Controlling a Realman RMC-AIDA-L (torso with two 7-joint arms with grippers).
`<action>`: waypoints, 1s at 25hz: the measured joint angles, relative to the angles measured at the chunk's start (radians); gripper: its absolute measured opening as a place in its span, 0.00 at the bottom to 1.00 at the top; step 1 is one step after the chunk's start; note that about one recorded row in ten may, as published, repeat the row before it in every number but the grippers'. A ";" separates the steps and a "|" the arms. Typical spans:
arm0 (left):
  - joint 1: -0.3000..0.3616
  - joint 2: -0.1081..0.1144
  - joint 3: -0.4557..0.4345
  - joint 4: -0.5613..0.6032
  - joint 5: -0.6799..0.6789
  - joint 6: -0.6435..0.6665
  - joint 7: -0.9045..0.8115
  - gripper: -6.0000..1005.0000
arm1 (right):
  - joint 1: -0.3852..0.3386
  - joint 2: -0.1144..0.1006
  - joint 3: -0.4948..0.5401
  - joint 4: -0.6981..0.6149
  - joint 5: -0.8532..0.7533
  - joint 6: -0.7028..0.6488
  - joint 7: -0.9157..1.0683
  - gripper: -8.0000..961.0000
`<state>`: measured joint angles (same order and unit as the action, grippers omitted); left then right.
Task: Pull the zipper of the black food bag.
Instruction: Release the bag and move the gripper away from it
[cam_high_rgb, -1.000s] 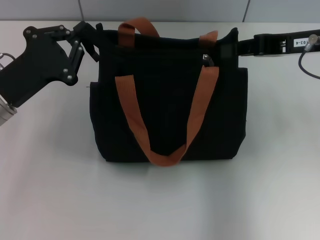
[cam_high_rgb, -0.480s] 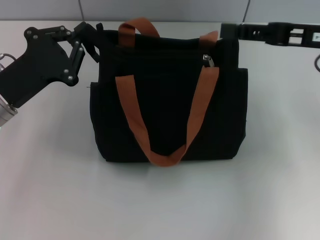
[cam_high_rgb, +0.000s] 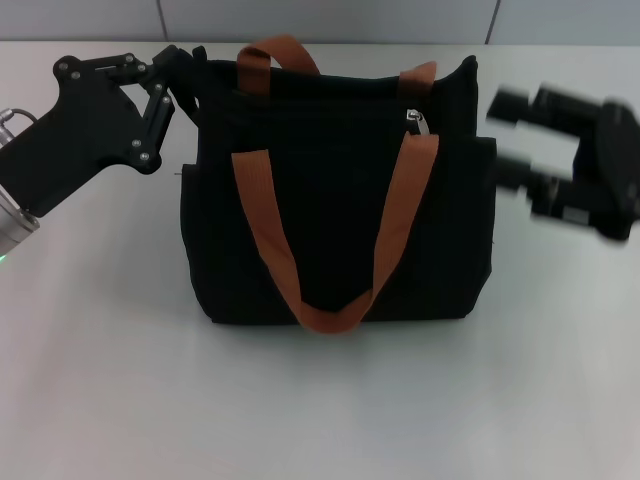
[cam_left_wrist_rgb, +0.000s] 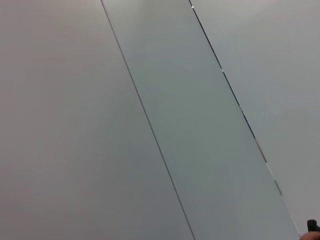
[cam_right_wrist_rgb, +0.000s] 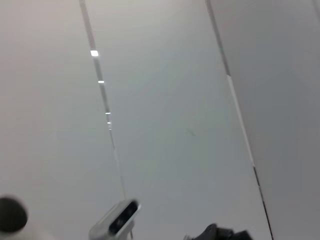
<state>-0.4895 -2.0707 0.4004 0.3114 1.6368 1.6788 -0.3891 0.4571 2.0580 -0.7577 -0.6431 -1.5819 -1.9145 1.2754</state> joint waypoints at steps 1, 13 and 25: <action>0.001 0.000 0.001 0.000 0.000 0.000 -0.009 0.13 | -0.011 0.001 -0.009 0.021 -0.010 -0.007 -0.057 0.71; 0.004 0.001 0.004 -0.007 0.009 -0.016 -0.047 0.13 | -0.050 0.019 -0.028 0.202 -0.310 0.135 -0.431 0.71; 0.016 0.002 -0.002 -0.009 0.002 -0.029 -0.091 0.14 | -0.049 0.021 -0.029 0.215 -0.320 0.140 -0.439 0.71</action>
<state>-0.4739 -2.0683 0.3981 0.3019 1.6383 1.6503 -0.4806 0.4077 2.0785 -0.7864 -0.4281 -1.9022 -1.7746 0.8365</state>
